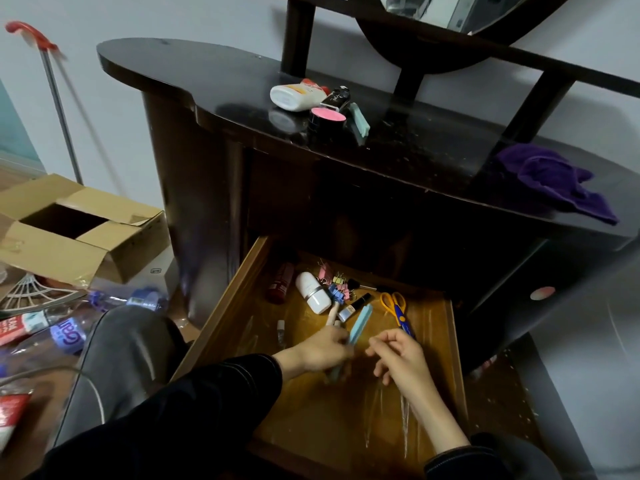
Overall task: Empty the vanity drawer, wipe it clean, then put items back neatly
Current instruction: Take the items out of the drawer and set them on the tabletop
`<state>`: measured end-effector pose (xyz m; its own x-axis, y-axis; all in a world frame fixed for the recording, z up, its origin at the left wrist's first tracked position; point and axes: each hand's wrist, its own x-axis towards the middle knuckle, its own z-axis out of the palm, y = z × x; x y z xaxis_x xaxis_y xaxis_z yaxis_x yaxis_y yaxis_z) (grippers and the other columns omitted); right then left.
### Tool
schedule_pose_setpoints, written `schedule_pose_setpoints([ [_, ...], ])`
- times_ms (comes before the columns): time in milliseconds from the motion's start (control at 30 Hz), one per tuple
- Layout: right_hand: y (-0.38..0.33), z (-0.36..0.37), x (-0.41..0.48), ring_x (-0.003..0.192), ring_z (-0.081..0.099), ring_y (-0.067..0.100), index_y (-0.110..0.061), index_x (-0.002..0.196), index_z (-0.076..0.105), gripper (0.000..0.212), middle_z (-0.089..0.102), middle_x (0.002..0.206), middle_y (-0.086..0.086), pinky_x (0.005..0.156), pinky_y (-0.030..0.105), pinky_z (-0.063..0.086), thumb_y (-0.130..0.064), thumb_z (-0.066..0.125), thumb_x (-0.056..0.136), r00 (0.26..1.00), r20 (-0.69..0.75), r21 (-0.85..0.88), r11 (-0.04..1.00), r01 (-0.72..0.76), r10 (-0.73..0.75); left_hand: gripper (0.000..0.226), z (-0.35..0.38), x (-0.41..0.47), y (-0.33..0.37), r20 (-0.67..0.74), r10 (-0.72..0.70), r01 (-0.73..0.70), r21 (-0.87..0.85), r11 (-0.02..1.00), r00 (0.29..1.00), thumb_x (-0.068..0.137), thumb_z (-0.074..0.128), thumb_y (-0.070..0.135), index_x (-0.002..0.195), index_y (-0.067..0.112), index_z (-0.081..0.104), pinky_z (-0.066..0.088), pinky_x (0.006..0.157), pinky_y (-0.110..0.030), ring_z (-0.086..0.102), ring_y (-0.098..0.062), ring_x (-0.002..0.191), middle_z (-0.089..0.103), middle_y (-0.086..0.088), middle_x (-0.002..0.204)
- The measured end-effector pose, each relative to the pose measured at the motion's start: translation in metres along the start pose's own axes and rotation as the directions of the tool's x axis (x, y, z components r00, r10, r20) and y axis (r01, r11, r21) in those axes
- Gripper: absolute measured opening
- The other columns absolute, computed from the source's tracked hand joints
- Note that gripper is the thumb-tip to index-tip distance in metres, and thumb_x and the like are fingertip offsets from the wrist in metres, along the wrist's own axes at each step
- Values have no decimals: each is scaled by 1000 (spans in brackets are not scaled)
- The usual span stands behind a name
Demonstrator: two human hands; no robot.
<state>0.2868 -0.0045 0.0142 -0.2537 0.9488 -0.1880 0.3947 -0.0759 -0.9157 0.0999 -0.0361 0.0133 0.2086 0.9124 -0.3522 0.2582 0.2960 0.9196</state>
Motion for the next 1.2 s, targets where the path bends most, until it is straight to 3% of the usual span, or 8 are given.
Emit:
schedule_pose_setpoints([
  [167, 17, 8, 4, 78, 67, 5, -32, 99, 59, 5, 67, 93, -12, 67, 23, 57, -31, 63, 98, 999, -25, -498, 867, 19, -36, 10, -18, 3, 4, -420, -136, 52, -205, 977, 897, 98, 48, 6, 102, 0, 54, 41, 38, -24, 50, -14, 41, 54, -8, 60],
  [267, 13, 24, 9, 100, 67, 10, -33, 112, 58, 13, 67, 111, -10, 86, 33, 59, -34, 60, 99, 999, 42, -539, 842, 8, 17, 9, -25, 3, 10, -468, -173, 11, -328, 945, 867, 98, 50, 6, 101, -1, 55, 35, 35, -21, 44, -10, 33, 50, -5, 55],
  [333, 7, 41, 18, 124, 60, 19, -29, 140, 48, 43, 61, 133, -4, 98, 34, 52, -39, 58, 99, 997, 43, -628, 778, -17, 57, 9, -26, 3, 12, -476, -172, -9, -353, 936, 863, 98, 52, 8, 100, 1, 57, 34, 35, -20, 43, -8, 33, 51, -3, 54],
  [400, 2, 60, 27, 123, 60, 21, -27, 149, 38, 57, 56, 139, -1, 93, 35, 54, -44, 58, 98, 998, 15, -695, 718, -36, 65, 9, -28, 2, 14, -494, -150, -34, -344, 938, 856, 99, 53, 10, 95, 3, 58, 34, 36, -20, 44, -8, 36, 52, -3, 56],
  [467, -5, 79, 36, 109, 65, 21, -30, 143, 37, 54, 55, 133, 0, 76, 32, 57, -51, 56, 98, 1000, -4, -748, 663, -17, 21, 9, -29, 0, 13, -515, -138, -58, -348, 936, 846, 98, 54, 11, 94, 5, 59, 35, 38, -21, 46, -9, 38, 53, -4, 58],
  [633, -10, 109, 56, 109, 66, 29, -31, 153, 23, 62, 41, 146, 9, 74, 37, 59, -52, 48, 101, 998, -41, -856, 514, -59, 46, 8, -35, -4, 10, -541, -145, -73, -360, 930, 828, 99, 54, 12, 93, 8, 59, 36, 39, -21, 47, -10, 41, 55, -5, 61],
  [867, -1, 102, 59, 104, 67, 27, -23, 142, 30, 51, 58, 124, 7, 78, 41, 58, -37, 54, 99, 989, -147, -752, 646, -132, 32, 12, -34, -5, 12, -552, -112, -82, -314, 946, 826, 98, 54, 9, 86, 10, 58, 35, 38, -20, 46, -11, 42, 56, -2, 58],
  [1200, -2, 98, 55, 109, 66, 26, -21, 139, 36, 52, 58, 128, 7, 79, 36, 55, -30, 64, 96, 994, -79, -722, 683, -108, 73, 9, -33, -7, 11, -559, -109, -64, -281, 958, 822, 97, 56, 10, 89, 8, 60, 36, 41, -23, 47, -13, 45, 57, -5, 61],
])
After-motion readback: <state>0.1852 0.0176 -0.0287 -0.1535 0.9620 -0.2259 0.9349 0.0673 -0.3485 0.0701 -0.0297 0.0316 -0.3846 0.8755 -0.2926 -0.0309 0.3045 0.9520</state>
